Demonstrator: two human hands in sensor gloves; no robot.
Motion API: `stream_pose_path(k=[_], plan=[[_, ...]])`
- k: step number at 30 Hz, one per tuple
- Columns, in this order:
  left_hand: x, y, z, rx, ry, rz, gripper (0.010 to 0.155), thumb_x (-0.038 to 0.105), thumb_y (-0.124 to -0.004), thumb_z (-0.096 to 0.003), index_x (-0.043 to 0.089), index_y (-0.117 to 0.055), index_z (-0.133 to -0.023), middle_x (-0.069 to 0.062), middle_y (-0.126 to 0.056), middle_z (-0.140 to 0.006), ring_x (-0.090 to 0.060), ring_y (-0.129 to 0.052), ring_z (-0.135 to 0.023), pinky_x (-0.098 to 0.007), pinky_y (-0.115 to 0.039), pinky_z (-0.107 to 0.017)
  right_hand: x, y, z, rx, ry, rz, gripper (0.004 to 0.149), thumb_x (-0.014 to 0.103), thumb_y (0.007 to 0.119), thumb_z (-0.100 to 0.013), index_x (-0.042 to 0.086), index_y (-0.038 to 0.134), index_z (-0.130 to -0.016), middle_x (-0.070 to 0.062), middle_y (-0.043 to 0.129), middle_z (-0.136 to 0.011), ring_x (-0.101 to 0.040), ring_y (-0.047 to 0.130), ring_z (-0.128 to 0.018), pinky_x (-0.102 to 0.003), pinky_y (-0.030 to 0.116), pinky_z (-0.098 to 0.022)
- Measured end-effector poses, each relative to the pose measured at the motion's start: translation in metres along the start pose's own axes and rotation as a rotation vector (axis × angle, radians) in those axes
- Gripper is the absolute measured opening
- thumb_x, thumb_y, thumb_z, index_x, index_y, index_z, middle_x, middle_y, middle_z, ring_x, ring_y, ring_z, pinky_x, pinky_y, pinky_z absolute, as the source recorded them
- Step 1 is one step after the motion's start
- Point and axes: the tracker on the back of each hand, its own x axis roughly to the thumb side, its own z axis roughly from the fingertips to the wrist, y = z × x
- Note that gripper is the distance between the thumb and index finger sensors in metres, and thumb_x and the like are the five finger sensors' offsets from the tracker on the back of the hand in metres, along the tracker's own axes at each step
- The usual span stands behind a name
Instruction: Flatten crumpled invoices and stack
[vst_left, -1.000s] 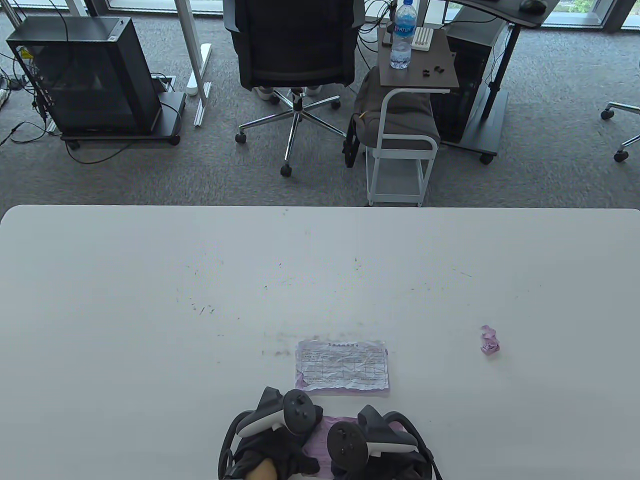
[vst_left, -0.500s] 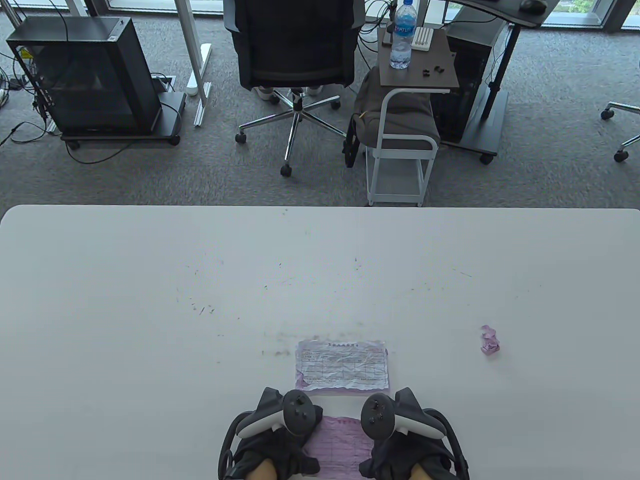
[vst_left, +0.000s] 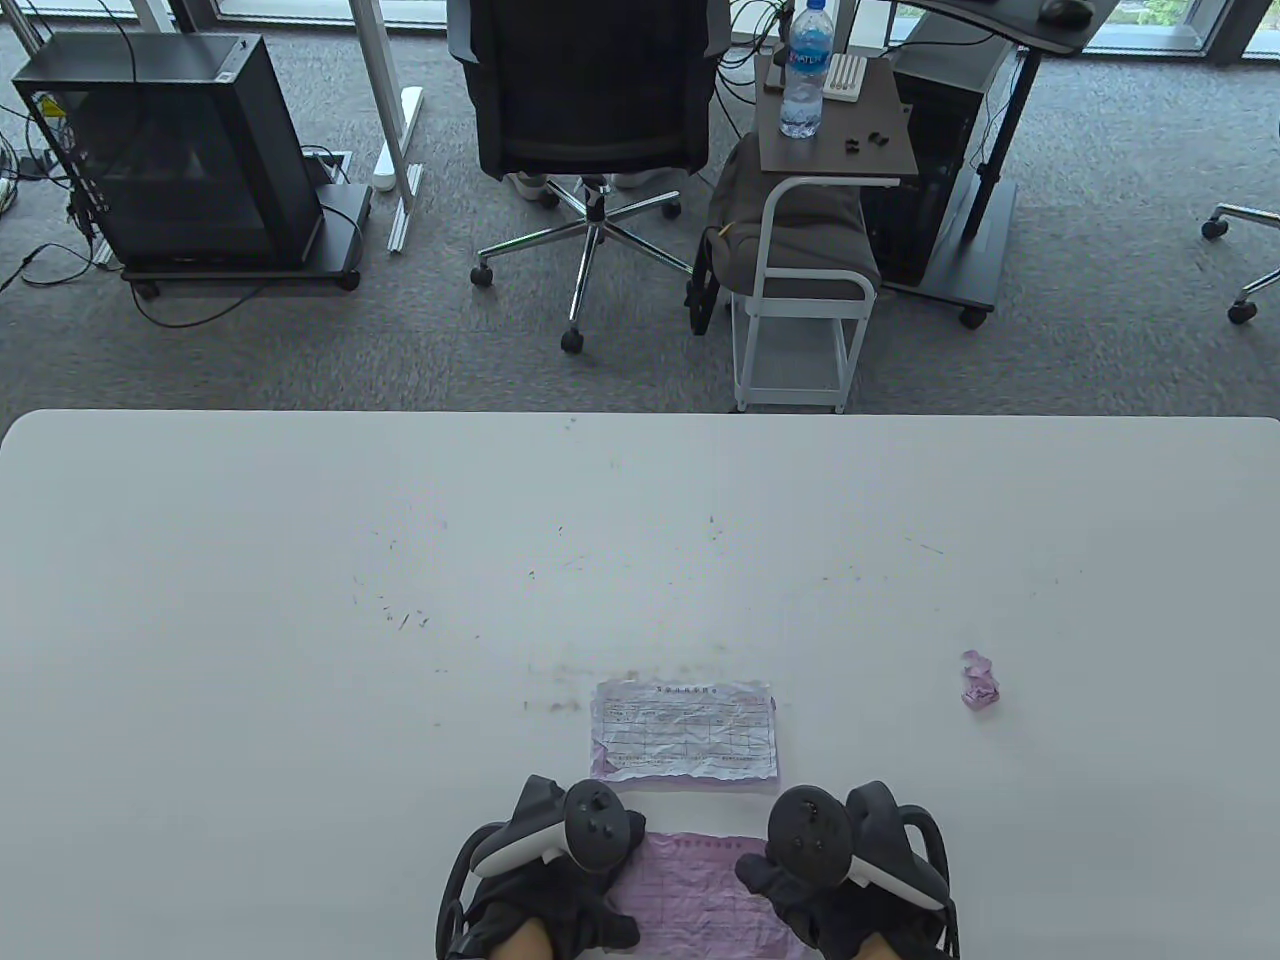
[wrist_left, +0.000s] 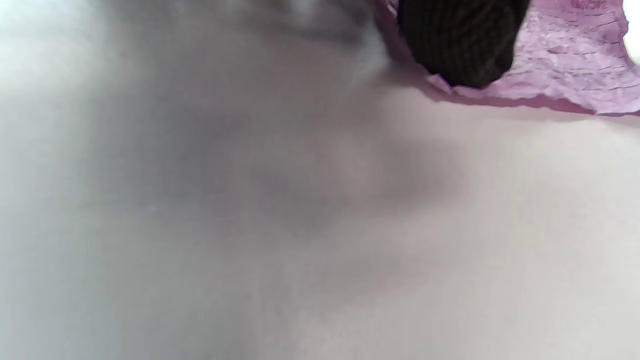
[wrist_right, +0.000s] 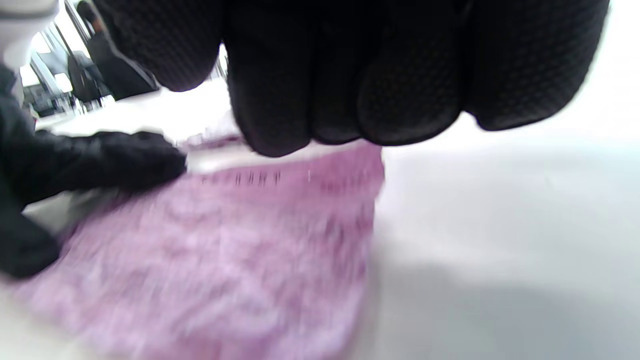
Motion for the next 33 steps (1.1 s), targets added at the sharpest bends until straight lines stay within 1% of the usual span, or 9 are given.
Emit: stream_pose_path(k=[3,5,8,10,12,15,17,23,33], plan=[[0.0,0.0,0.0,0.001,-0.001,-0.001,0.087,0.046,-0.079,-0.0522,0.032,-0.012,-0.107,-0.01,0.016,-0.101,-0.051,0.018,-0.09,-0.071,-0.012,-0.06,0.016,0.003,-0.002,-0.033,-0.107,0.04,0.038,0.045,0.074,-0.052,0.014,0.087,-0.072,-0.014,0.082,-0.085,-0.032,0.092,-0.059,-0.053,0.085,-0.041],[0.0,0.0,0.0,0.003,-0.005,0.001,0.087,0.046,-0.079,-0.0523,0.031,-0.013,-0.107,-0.01,0.015,-0.101,-0.051,0.017,-0.09,-0.071,-0.013,-0.06,0.031,0.016,-0.004,0.022,-0.213,0.035,0.039,0.042,0.073,-0.053,0.013,0.084,-0.076,-0.015,0.077,-0.09,-0.034,0.089,-0.064,-0.054,0.083,-0.043],[-0.001,-0.001,0.0,0.007,-0.01,0.002,0.087,0.046,-0.079,-0.0524,0.031,-0.013,-0.107,-0.01,0.016,-0.101,-0.051,0.018,-0.09,-0.071,-0.012,-0.06,0.053,0.039,-0.007,0.141,-0.342,0.165,0.043,0.039,0.071,-0.053,0.013,0.074,-0.087,-0.016,0.066,-0.098,-0.033,0.085,-0.073,-0.051,0.081,-0.048],[-0.001,-0.001,0.0,0.007,-0.009,-0.001,0.087,0.046,-0.079,-0.0523,0.031,-0.013,-0.107,-0.01,0.015,-0.101,-0.051,0.017,-0.09,-0.071,-0.013,-0.06,0.06,0.052,-0.01,0.256,-0.352,0.232,0.051,0.04,0.068,-0.054,0.015,0.06,-0.098,-0.018,0.054,-0.105,-0.033,0.078,-0.082,-0.05,0.08,-0.05],[-0.001,0.0,0.0,0.003,-0.002,-0.015,0.087,0.047,-0.078,-0.0522,0.032,-0.013,-0.107,-0.011,0.016,-0.101,-0.051,0.017,-0.09,-0.071,-0.013,-0.061,0.058,0.062,-0.012,0.434,-0.269,0.262,0.057,0.041,0.065,-0.056,0.018,0.044,-0.104,-0.017,0.041,-0.107,-0.033,0.058,-0.088,-0.052,0.072,-0.055],[0.0,0.0,0.001,-0.003,0.012,-0.017,0.087,0.047,-0.078,-0.0523,0.032,-0.012,-0.107,-0.011,0.016,-0.101,-0.052,0.016,-0.09,-0.071,-0.014,-0.061,0.052,0.056,-0.014,0.389,-0.223,0.19,0.055,0.042,0.066,-0.056,0.017,0.05,-0.103,-0.017,0.047,-0.106,-0.032,0.063,-0.086,-0.053,0.075,-0.052],[0.0,0.0,0.001,-0.012,0.017,-0.022,0.087,0.048,-0.077,-0.0525,0.032,-0.011,-0.106,-0.011,0.016,-0.1,-0.053,0.017,-0.09,-0.072,-0.014,-0.061,0.044,0.052,-0.016,0.424,-0.14,0.161,0.055,0.043,0.066,-0.056,0.017,0.051,-0.102,-0.018,0.048,-0.106,-0.032,0.064,-0.085,-0.053,0.076,-0.052],[0.001,-0.001,0.001,-0.023,0.025,-0.02,0.088,0.049,-0.077,-0.0526,0.032,-0.009,-0.106,-0.01,0.018,-0.1,-0.052,0.018,-0.089,-0.071,-0.013,-0.061,0.032,0.044,-0.016,0.419,0.067,0.213,0.047,0.039,0.068,-0.057,0.011,0.062,-0.094,-0.022,0.06,-0.099,-0.035,0.077,-0.077,-0.052,0.08,-0.047],[0.0,-0.001,0.001,-0.02,0.02,-0.003,0.088,0.048,-0.078,-0.0522,0.033,-0.009,-0.106,-0.01,0.018,-0.1,-0.051,0.019,-0.089,-0.07,-0.012,-0.06,0.015,0.04,-0.014,0.411,0.219,0.221,0.046,0.041,0.069,-0.056,0.006,0.067,-0.086,-0.025,0.065,-0.096,-0.039,0.08,-0.074,-0.052,0.081,-0.045]])
